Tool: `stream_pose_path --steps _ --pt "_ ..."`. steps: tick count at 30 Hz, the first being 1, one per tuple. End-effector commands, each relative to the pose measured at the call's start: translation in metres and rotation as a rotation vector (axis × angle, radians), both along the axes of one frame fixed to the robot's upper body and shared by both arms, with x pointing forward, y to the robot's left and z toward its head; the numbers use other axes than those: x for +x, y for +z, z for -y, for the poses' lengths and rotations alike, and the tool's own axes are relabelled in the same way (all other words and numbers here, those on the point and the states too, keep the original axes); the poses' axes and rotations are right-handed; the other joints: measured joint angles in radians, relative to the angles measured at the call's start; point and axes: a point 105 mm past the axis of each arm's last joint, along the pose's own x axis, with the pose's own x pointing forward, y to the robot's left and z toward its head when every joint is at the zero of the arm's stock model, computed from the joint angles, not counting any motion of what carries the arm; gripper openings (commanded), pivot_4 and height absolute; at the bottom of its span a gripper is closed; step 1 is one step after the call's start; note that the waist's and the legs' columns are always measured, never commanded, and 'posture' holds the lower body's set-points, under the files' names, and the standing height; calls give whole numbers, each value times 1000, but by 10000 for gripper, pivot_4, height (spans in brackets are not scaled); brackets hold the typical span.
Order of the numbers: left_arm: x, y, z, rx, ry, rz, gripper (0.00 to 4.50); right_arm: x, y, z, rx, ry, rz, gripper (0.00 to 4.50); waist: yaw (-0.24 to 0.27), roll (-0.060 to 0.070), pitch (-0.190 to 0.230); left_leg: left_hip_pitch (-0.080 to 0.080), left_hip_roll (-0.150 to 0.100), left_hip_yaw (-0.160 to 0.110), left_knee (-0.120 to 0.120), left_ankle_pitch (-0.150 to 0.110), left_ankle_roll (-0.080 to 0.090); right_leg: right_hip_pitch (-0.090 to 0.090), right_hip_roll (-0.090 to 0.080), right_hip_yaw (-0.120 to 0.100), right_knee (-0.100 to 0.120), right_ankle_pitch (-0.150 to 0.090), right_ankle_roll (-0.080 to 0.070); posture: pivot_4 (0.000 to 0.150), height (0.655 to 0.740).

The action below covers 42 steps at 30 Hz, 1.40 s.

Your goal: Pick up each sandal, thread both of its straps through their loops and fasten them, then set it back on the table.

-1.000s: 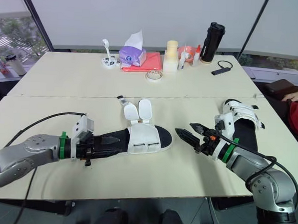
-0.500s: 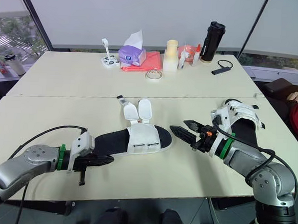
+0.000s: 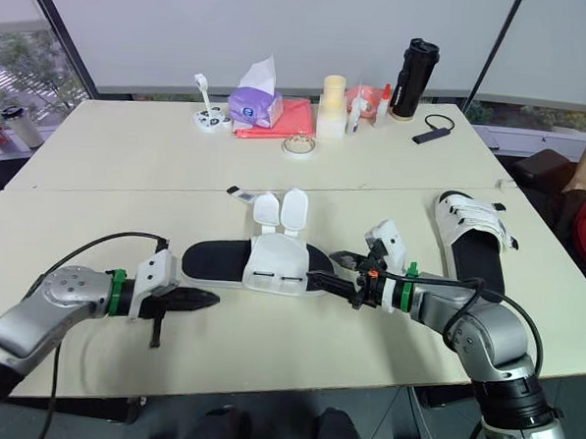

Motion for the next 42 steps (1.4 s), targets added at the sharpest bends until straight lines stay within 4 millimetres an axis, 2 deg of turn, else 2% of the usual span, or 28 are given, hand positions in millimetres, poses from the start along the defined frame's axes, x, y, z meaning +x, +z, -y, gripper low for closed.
stream_pose_path --steps 1,2,5,6,7,8,9,10,12,14,16,19,22,28,35,38,42 --pt "-16 34 7 -93 -52 -98 0 5 -4 -2 -76 35 69 21539 1 0 0 0 0 0 0 0 0 0 0 0 0 0 0 1500 7400" --pt "-15 38 7 -102 -46 -104 0 6 -4 -3 -76 42 71 15971 5 0 0 0 0 0 0 0 0 0 0 0 0 0 0 1500 7400" --pt "2 59 5 -156 22 -82 0 7 -4 -8 -70 70 78 319 10 0 0 1 -1 0 0 0 0 2 0 -1 0 0 0 1500 7400" --pt "20 71 2 -198 89 -36 0 9 -5 -10 -68 76 81 319 7 0 1 1 -1 -1 1 0 0 2 0 -1 0 0 0 1500 7400" --pt "48 82 -6 -235 205 49 0 11 -8 -13 -85 83 85 319 11 0 0 1 -1 0 1 0 0 2 0 -1 0 0 0 1500 7400" --pt "67 91 -13 -262 288 103 0 13 -10 -15 -99 90 89 319 11 -1 1 3 -2 -1 1 0 0 5 -1 -1 0 0 0 1500 7400" --pt "91 92 -22 -252 398 153 0 16 -16 -16 -125 96 86 319 9 -2 1 4 -1 -2 1 0 0 5 0 -2 0 0 0 1500 7400" --pt "105 90 -28 -233 460 178 0 17 -20 -17 -144 100 84 319 8 -2 0 4 -1 -2 1 0 0 5 1 -2 0 0 0 1500 7400" --pt "120 75 -27 -246 518 96 0 21 -26 -19 -161 96 89 319 1 -2 0 5 -2 -2 1 0 0 6 1 -2 0 0 0 1500 7400" --pt "123 63 -18 -330 517 -48 5394 23 -28 -21 -162 98 93 0 -2 -1 0 5 -2 0 0 0 1 4 0 -1 0 0 0 1500 7400" --pt "124 53 -12 -388 530 -151 12917 24 -30 -23 -161 102 96 0 -2 -2 0 3 -2 0 0 -2 3 1 0 -1 0 0 0 1500 7400" --pt "130 36 -6 -472 587 -283 29356 25 -31 -26 -158 105 99 0 -2 -2 0 0 -2 -1 0 -2 3 -1 0 -1 0 0 0 1500 7400" --pt "131 33 4 -560 601 -405 44729 26 -31 -28 -156 107 102 0 -1 -2 0 1 -1 -1 1 -2 3 -1 0 -1 2 0 0 1500 7400" --pt "151 38 14 -761 698 -584 44729 26 -33 -35 -138 112 101 0 1 -3 0 4 -2 -1 2 -1 3 3 0 -1 2 0 0 1500 7400" --pt "165 29 33 -831 755 -794 44729 26 -34 -39 -136 113 108 0 -2 -3 0 4 -2 -1 1 -1 2 2 0 -1 2 0 0 1500 7400" --pt "174 28 38 -891 798 -840 44729 26 -34 -40 -133 110 113 0 -1 -3 0 4 -2 -1 1 -1 2 2 0 -1 2 0 0 1500 7400" --pt "189 34 44 -1015 839 -816 44729 25 -35 -43 -127 108 117 0 -1 -3 0 4 -2 -1 1 -1 2 2 0 -1 2 0 0 1500 7400"
